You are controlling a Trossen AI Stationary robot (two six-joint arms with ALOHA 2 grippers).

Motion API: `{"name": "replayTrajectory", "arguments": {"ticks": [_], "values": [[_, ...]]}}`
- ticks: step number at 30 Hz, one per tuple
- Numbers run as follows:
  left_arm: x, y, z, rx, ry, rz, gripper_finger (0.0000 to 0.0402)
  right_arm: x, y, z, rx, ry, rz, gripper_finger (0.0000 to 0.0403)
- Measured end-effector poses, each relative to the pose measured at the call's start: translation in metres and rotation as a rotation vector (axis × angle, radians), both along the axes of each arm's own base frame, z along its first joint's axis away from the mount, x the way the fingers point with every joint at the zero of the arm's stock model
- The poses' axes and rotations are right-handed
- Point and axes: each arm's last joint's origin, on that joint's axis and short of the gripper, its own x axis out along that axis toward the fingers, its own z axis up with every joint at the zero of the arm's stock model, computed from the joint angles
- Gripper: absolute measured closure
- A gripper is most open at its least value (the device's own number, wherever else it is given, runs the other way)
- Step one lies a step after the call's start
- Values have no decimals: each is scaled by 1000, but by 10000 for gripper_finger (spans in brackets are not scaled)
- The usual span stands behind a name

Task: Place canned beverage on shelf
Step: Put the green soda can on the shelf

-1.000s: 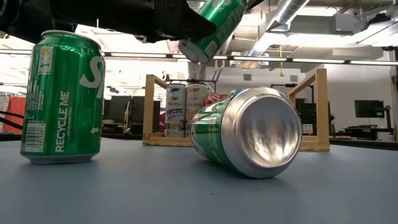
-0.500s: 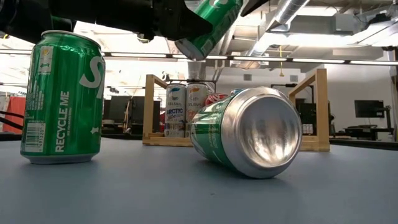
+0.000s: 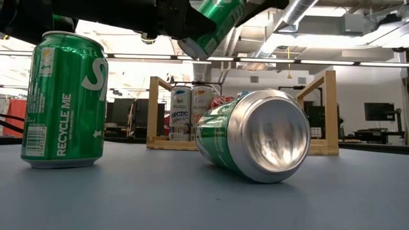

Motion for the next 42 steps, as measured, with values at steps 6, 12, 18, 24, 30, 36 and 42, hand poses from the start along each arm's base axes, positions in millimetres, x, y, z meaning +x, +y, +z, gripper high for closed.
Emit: {"name": "replayTrajectory", "arguments": {"ticks": [6,12,18,24,30,36,42], "values": [[0,0,0,-1,-4,-1,118,2,-3,0,-10,-6,-3,59],[0,0,1,-3,-6,1,118,3,-3,3,-20,-25,20,110],[0,0,0,3,-1,0,118,2,-3,3,-30,-15,49,132],[-2,-5,1,28,13,-14,104,-1,-1,1,-69,33,106,133],[-8,-18,4,18,-4,-64,98,-5,-1,-4,-162,135,232,133],[-10,-27,-1,31,52,-73,96,-7,-4,-4,-292,219,370,133],[-21,-39,12,24,36,-113,96,-29,-7,-4,-430,489,582,133]]}}
